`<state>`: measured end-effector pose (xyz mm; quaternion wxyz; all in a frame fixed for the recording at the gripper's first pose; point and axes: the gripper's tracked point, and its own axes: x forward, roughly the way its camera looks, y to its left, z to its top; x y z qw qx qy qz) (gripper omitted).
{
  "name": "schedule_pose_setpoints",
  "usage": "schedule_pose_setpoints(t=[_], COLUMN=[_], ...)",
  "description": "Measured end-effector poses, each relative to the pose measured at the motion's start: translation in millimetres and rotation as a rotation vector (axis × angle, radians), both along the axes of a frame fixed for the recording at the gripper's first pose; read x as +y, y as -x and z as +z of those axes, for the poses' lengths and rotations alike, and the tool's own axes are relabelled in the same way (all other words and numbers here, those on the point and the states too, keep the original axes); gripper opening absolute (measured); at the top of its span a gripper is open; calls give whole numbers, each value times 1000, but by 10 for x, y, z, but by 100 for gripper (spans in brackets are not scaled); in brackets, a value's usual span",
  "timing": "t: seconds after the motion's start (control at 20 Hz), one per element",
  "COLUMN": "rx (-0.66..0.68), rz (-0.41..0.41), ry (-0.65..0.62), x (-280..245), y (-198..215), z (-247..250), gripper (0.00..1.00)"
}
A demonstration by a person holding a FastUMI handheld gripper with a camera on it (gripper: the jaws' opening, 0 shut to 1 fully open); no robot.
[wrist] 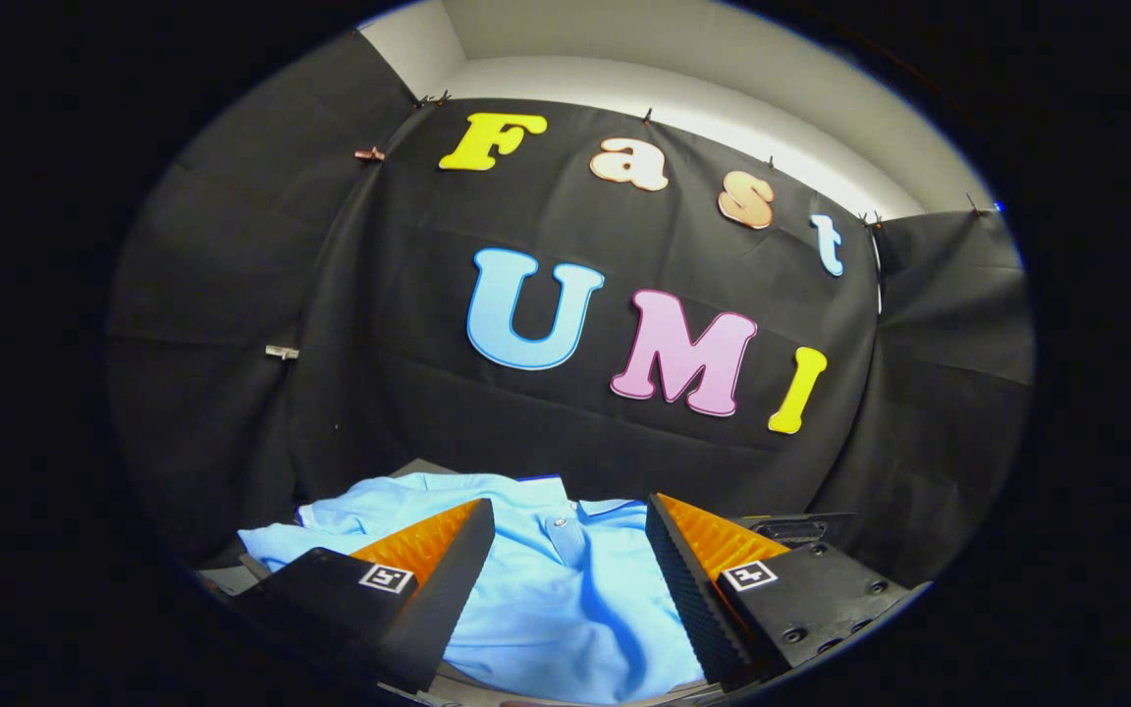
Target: Put the clothes into the washing machine and then close the washing machine lid.
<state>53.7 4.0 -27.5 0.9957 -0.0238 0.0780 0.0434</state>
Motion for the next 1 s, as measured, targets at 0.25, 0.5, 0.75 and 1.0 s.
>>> schedule_pose_setpoints(t=[0.25, 0.5, 0.75, 1.0], rx=[126, 216, 515, 690], rz=[12, 16, -2, 34], ry=[-24, -37, -22, -212], x=[65, 79, 2, 113], y=[-176, -393, -468, -452], z=[-223, -350, -1022, -1183], gripper=[98, 98, 96, 96])
